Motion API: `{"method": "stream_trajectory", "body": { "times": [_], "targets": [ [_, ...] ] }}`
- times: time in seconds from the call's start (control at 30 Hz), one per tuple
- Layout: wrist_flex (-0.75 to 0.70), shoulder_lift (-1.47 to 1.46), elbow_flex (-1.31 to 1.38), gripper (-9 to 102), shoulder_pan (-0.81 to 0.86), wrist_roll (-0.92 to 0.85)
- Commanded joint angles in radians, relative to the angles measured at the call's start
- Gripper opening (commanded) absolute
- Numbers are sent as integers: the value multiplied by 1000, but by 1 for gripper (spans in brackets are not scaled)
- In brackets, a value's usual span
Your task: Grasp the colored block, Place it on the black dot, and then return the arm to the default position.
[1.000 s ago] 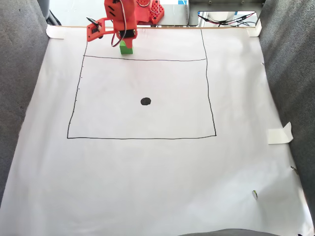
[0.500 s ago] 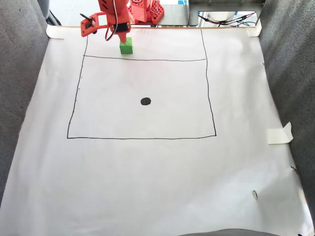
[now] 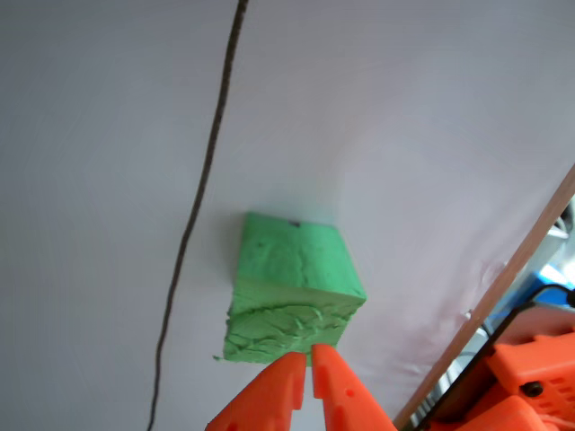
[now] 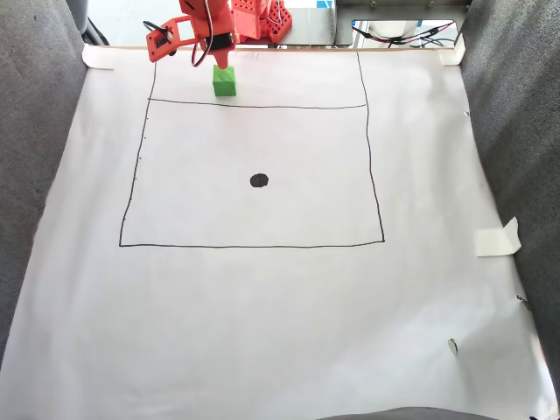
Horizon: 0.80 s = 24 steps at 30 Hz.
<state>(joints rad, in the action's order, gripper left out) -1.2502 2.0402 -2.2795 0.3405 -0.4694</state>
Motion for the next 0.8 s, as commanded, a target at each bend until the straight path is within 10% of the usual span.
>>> {"method": "stream_trajectory", "body": {
  "times": [0.0,0.33,0.77],
  "targets": [
    [-3,28,3,14,5,-3],
    [-41,15,2,36,6,-21],
    [-15,0,-21,33,28,-44]
  ]
}}
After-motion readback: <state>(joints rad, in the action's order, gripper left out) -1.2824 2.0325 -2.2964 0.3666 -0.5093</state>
